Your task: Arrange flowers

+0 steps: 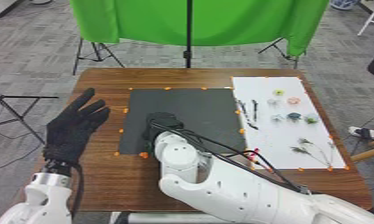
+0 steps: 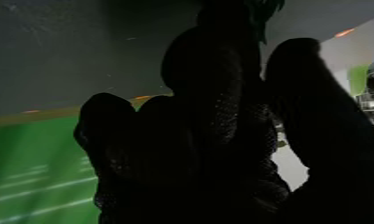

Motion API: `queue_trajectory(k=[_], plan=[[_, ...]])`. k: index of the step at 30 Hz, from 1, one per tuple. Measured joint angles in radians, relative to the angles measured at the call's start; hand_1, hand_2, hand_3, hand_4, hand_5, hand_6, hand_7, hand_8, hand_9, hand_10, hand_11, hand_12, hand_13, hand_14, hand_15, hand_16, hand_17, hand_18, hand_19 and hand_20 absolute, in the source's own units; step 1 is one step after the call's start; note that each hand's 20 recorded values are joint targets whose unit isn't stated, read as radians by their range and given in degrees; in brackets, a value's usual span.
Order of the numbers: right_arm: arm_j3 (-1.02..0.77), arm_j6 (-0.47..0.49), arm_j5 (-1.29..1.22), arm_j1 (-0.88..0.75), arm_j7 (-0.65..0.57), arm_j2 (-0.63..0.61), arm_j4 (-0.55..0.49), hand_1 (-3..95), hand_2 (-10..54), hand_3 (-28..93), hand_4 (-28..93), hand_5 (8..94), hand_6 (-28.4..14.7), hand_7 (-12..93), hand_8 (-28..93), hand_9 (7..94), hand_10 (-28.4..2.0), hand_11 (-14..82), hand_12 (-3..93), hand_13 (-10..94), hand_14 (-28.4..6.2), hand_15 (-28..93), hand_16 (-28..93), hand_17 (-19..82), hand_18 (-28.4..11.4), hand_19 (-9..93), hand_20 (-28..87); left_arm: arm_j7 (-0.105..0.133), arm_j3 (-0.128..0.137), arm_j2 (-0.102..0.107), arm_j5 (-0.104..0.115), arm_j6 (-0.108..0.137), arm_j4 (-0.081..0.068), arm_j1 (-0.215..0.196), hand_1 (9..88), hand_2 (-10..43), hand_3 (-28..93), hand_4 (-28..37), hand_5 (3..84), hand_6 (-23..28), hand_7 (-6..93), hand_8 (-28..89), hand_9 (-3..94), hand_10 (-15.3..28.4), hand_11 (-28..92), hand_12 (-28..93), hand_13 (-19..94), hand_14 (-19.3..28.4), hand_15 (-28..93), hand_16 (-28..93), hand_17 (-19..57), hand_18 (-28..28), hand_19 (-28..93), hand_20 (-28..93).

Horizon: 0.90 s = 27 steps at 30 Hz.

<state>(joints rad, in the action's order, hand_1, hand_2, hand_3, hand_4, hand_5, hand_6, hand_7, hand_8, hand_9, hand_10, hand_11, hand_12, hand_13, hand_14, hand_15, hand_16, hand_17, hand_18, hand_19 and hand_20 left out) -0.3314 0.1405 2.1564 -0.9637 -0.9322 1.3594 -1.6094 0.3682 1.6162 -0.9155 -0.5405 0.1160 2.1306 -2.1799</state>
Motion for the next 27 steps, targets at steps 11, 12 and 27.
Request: queue_trajectory(k=[11, 12, 27], plan=[[-0.054, -0.019, 0.104, -0.044, 0.015, -0.072, -0.125, 27.9, -4.0, 70, -25, 93.7, -2.2, 20, -11, 93.7, -12.0, 45.9, 20.6, 86, -9.1, 75, 23, 56, -23.7, 93, 49, 0.02, 0.08, -0.012, 0.009, 0.018, 0.046, -0.152, 23.5, 3.0, 82, -24.8, 37.4, 7.1, 11.3, -9, 34.7, 19.8, 22, 12, 22, 27.3, 49, -7, -11.4, 28.0, 52, 15], [-0.071, -0.03, 0.083, -0.051, 0.014, -0.084, -0.143, 27.8, -3.8, 70, -25, 93.5, -2.2, 20, -11, 93.7, -12.1, 45.6, 20.7, 86, -9.1, 75, 23, 55, -23.8, 93, 49, 0.021, 0.084, -0.018, 0.01, 0.018, 0.046, -0.164, 23.5, 3.0, 82, -24.9, 37.4, 7.1, 11.3, -9, 34.7, 19.8, 22, 12, 22, 27.4, 49, -7, -11.4, 28.0, 52, 15], [-0.423, -0.296, 0.018, -0.281, -0.052, -0.414, -0.521, 30.2, -1.8, 71, -23, 80.8, -4.5, 15, -11, 85.7, -15.0, 36.9, 19.1, 77, -12.3, 71, 20, 44, -25.0, 93, 31, 0.109, 0.076, -0.048, 0.04, 0.036, 0.05, -0.251, 23.0, 3.2, 82, -26.5, 37.2, 7.0, 11.5, -10, 34.7, 19.9, 22, 12, 22, 27.5, 49, -7, -11.3, 27.8, 52, 15]])
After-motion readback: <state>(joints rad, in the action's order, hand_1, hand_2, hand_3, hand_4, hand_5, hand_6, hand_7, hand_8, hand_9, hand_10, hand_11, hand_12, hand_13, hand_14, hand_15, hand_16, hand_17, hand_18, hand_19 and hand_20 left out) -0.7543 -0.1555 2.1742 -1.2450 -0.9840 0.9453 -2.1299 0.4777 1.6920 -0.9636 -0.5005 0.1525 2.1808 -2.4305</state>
